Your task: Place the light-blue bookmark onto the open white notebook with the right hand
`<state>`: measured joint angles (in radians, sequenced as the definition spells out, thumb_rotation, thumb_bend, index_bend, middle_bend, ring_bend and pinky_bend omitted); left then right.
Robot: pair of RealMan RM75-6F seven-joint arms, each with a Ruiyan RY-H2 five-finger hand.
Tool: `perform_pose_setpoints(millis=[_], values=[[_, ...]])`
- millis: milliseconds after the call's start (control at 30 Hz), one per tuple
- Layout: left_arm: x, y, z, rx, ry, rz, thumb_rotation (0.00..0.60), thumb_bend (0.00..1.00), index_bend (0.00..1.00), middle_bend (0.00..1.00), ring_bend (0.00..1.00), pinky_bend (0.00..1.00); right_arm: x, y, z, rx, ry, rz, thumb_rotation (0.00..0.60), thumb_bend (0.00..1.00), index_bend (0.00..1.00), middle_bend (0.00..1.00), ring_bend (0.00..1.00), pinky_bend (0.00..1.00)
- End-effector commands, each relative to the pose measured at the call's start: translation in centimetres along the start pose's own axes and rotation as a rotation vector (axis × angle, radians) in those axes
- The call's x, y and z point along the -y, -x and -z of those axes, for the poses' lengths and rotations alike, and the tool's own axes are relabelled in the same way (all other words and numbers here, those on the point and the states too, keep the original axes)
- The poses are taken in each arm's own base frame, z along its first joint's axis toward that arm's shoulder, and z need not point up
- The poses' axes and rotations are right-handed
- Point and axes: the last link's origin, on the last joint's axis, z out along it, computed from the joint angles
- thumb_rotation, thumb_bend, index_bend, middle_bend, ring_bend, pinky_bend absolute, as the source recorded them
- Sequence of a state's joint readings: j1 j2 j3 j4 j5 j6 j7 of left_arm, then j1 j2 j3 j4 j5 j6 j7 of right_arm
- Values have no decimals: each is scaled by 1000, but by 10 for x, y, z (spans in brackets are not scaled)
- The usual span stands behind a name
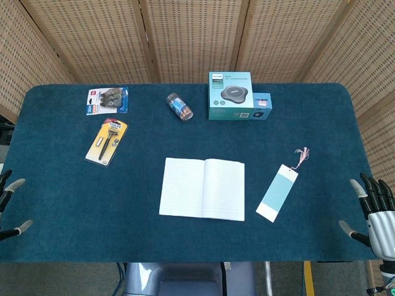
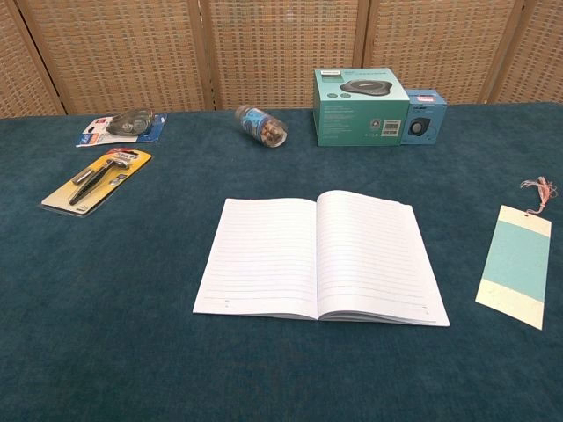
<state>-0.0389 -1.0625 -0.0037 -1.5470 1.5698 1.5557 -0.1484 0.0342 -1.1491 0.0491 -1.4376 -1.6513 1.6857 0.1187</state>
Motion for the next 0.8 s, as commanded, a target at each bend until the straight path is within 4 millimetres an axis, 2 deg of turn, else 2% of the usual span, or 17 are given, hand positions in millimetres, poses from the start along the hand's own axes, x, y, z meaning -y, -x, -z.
perform_pose_setpoints(millis=[33, 300, 333, 367, 433, 467, 500, 533, 567, 600, 800], values=[[0, 0, 0, -4, 0, 0, 600, 0, 0, 0, 0, 0, 0, 0, -1, 2, 5, 5, 600, 0, 0, 0, 0, 0], [1, -1, 1, -5, -7, 7, 600, 0, 0, 0, 0, 0, 1, 3, -1, 27, 4, 10, 600, 1, 0, 0, 0, 0], [0, -1, 1, -5, -5, 8, 600, 0, 0, 0, 0, 0, 1, 4, -2, 36, 5, 6, 600, 35, 0, 0, 0, 0], [0, -1, 0, -5, -3, 7, 600, 0, 0, 0, 0, 0, 1, 6, -2, 48, 8, 5, 600, 128, 0, 0, 0, 0], [0, 0, -2, -2, -3, 5, 600, 0, 0, 0, 0, 0, 0, 11, -3, 93, 21, 11, 600, 387, 0, 0, 0, 0], [1, 1, -3, 2, -7, 6, 600, 0, 0, 0, 0, 0, 2, 16, -5, 126, 10, 17, 600, 566, 0, 0, 0, 0], [1, 1, -3, 3, -10, 9, 600, 0, 0, 0, 0, 0, 4, 19, -7, 141, 0, 21, 600, 681, 0, 0, 0, 0], [1, 0, -4, 1, -11, 11, 600, 0, 0, 0, 0, 0, 6, 22, -11, 152, -17, 25, 600, 841, 0, 0, 0, 0], [2, -1, -4, -2, -11, 13, 600, 0, 0, 0, 0, 0, 7, 24, -17, 155, -35, 39, 600, 944, 0, 0, 0, 0], [2, -1, -4, -4, -11, 15, 600, 0, 0, 0, 0, 0, 8, 27, -22, 155, -47, 55, 600, 996, 2, 0, 0, 0], [4, -2, -8, 6, -21, 28, 600, 0, 0, 0, 0, 0, 18, 42, -59, 238, -174, 44, 600, 1000, 63, 0, 0, 0]])
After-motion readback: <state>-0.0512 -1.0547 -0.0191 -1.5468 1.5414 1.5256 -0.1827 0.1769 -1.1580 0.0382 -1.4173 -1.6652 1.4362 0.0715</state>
